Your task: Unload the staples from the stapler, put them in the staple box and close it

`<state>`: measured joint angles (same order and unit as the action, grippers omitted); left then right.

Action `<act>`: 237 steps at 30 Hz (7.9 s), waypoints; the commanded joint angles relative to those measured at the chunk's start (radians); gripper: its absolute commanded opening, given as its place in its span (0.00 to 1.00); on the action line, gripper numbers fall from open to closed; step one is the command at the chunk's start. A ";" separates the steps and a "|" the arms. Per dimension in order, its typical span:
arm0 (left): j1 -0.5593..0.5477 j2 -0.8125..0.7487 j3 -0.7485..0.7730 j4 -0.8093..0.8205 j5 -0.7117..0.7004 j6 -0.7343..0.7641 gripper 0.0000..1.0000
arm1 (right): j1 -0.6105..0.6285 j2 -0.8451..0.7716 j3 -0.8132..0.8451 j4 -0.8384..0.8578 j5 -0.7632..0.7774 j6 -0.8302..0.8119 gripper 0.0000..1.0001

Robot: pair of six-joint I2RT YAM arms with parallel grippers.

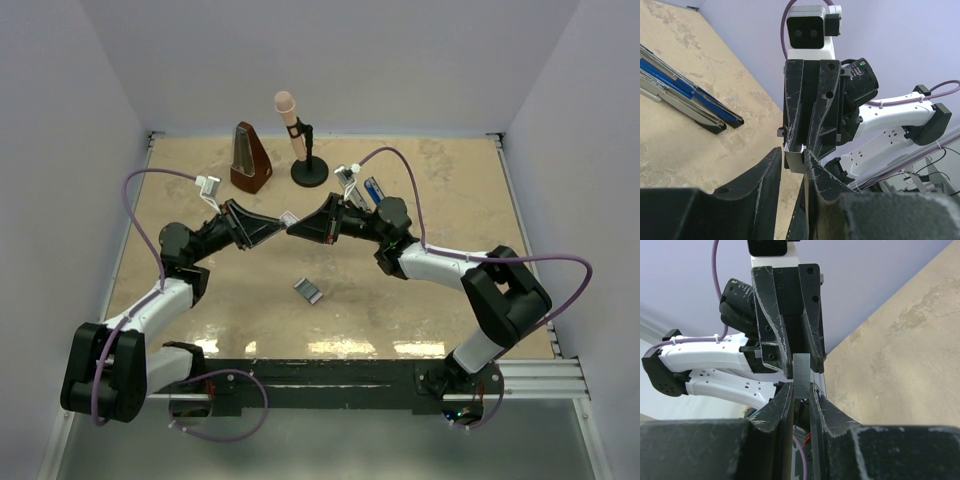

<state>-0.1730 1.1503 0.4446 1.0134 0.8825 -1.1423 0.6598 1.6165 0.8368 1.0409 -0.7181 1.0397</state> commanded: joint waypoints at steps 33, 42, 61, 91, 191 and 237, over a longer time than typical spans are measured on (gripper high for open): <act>-0.273 0.178 0.566 -1.371 -0.549 0.834 0.17 | -0.005 -0.572 -0.028 -1.062 0.676 -0.579 0.99; -0.511 0.434 0.783 -1.627 -0.856 0.973 0.13 | -0.005 -0.724 -0.084 -1.130 0.825 -0.584 0.99; -0.660 0.621 0.803 -1.668 -0.947 1.007 0.13 | -0.006 -0.853 -0.108 -1.151 0.971 -0.552 0.99; -0.689 0.669 0.770 -1.662 -0.947 1.018 0.14 | -0.005 -0.822 -0.107 -1.128 0.957 -0.549 0.99; 0.210 -0.425 0.350 -1.400 -0.850 0.659 1.00 | 0.101 0.602 0.798 -1.101 0.818 -1.070 0.89; 0.346 -0.018 0.353 -1.448 -0.625 0.472 1.00 | 0.372 0.350 0.345 -0.865 0.655 -1.093 0.47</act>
<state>0.1341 1.1206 0.7929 -0.4442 0.2317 -0.6182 0.9878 2.0243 1.2343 0.0975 -0.0441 -0.0696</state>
